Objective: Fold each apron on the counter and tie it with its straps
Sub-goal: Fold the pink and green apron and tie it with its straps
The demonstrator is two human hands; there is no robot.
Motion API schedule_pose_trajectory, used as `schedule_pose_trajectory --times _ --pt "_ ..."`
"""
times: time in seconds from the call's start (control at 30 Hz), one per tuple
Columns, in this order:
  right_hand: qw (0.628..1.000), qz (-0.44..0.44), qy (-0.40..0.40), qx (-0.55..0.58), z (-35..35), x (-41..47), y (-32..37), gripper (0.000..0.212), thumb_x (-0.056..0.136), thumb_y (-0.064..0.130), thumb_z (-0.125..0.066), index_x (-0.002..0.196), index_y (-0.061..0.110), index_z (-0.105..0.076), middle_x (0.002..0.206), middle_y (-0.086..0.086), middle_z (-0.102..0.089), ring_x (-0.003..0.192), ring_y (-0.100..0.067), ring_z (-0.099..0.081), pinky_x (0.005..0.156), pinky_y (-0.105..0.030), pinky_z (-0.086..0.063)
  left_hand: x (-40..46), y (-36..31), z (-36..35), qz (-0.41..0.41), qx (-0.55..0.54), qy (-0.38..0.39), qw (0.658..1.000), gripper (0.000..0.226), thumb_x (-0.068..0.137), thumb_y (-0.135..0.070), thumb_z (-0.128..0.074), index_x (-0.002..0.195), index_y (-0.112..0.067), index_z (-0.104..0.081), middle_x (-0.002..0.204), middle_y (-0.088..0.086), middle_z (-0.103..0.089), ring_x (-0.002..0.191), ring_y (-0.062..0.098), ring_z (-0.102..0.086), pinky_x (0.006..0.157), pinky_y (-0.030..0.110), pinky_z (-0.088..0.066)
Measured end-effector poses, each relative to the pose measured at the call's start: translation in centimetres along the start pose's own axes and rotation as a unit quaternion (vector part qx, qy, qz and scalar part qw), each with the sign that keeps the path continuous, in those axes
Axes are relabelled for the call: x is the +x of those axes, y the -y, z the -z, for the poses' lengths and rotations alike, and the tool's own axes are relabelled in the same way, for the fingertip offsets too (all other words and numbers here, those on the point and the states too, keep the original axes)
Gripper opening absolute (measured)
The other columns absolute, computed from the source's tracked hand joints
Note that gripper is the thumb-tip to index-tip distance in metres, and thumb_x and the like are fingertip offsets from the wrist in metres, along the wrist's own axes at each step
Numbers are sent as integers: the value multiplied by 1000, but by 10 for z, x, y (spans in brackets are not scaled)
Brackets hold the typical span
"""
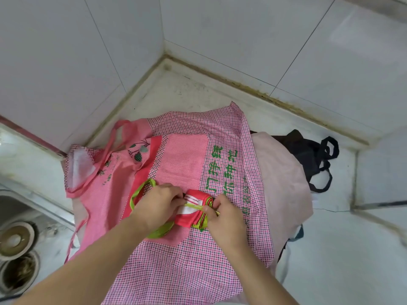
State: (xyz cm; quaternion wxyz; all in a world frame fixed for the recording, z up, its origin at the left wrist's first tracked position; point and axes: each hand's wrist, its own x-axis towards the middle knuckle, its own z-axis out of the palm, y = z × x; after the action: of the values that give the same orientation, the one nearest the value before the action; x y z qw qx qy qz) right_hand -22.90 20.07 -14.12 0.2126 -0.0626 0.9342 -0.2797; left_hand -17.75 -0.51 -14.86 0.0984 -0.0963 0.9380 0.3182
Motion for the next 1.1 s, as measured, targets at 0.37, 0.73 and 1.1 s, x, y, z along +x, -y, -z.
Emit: schedule_pose_trajectory --times 0.37,0.73,1.1 --pt "999 -30 -19 3 29 3 -34 32 97 23 -67 69 22 -50 62 2 -61 57 -12 -59 58 -38 -51 -23 46 6 64 90 -4 994 6 98 -25 -69 94 -21 -67 87 -9 -54 76 21 -67 70 42 -57" --pt "998 22 1 52 28 7 1 27 101 33 -64 78 26 -53 65 1 -64 49 -17 -58 50 -43 -47 -15 -28 52 66 142 125 980 31 99 -44 -52 82 -20 -63 81 -5 -67 78 18 -66 70 38 -57" --pt "979 173 32 -106 27 -3 12 7 96 27 -55 100 31 -60 97 17 -46 76 -10 -58 64 -33 -53 -5 -66 44 -23 -198 90 976 17 98 -29 -71 81 -26 -69 124 -22 -63 123 -7 -51 107 13 -35"
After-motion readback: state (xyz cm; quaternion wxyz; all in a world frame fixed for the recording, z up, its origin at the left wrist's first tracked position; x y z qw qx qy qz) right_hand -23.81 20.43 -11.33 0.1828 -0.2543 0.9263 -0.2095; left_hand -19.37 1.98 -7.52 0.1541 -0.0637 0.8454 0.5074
